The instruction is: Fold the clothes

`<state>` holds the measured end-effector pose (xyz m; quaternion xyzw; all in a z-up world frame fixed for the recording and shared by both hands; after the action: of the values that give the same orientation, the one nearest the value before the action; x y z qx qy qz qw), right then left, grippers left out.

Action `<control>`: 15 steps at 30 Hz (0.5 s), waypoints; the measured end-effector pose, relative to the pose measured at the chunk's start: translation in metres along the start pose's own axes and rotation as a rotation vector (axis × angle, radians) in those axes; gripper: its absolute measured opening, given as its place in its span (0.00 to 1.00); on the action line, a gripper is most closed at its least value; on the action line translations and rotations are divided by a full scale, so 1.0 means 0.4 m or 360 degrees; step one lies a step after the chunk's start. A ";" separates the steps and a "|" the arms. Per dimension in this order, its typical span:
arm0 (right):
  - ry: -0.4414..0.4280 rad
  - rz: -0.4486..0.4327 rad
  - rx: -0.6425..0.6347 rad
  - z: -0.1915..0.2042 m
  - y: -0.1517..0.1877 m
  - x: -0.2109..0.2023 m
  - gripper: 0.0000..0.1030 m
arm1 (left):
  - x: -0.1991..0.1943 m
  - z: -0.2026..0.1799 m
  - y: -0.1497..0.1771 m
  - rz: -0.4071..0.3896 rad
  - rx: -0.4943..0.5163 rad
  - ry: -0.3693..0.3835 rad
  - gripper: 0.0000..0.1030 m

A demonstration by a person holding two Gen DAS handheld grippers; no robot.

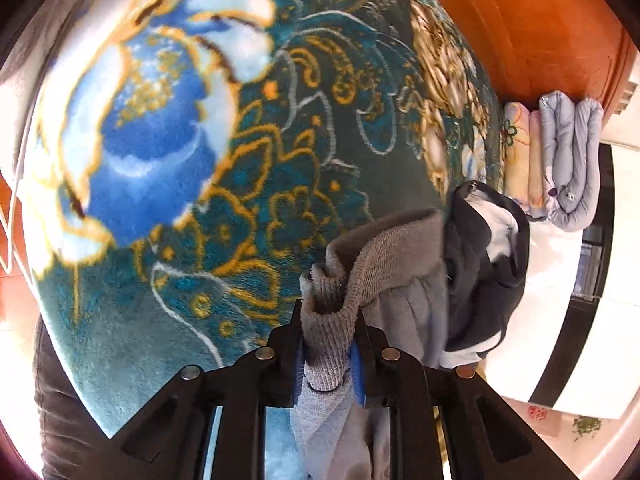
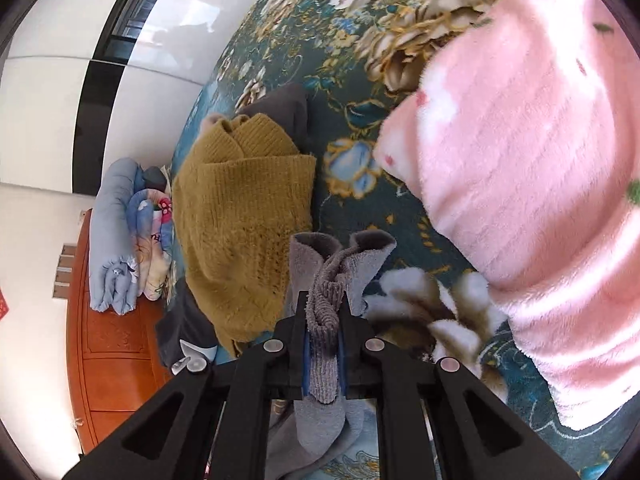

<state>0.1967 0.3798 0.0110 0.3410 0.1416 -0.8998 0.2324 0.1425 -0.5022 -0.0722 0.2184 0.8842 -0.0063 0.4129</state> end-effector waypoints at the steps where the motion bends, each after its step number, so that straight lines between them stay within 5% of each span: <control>1: -0.0014 -0.0008 -0.0020 0.009 -0.003 -0.007 0.10 | -0.004 -0.012 -0.002 0.0013 0.0023 -0.0021 0.21; 3: -0.0034 -0.0021 -0.0057 0.028 -0.008 -0.020 0.10 | -0.022 -0.032 0.007 0.0030 0.0058 -0.0058 0.26; 7: 0.0009 -0.0034 -0.0200 0.089 0.018 -0.041 0.10 | -0.069 -0.046 0.050 0.0044 0.0101 -0.0151 0.50; 15: 0.0000 0.0057 -0.0650 0.296 0.161 -0.047 0.10 | -0.156 -0.064 0.189 -0.0013 0.0169 -0.0121 0.50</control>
<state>0.1776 0.2821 0.1036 0.2892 0.3149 -0.8482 0.3127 0.1887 -0.4530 0.0033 0.2361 0.8672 -0.0630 0.4339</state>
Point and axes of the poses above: each gripper's, at about its wrist camera, not at the fingertips, and x roughly the way its jaws point, z to its left, y to its underside, the point moved 3 cm from there along x, roughly the way its jaws point, and after that the axes turned 2 degrees about z, right-handed, at the moved point
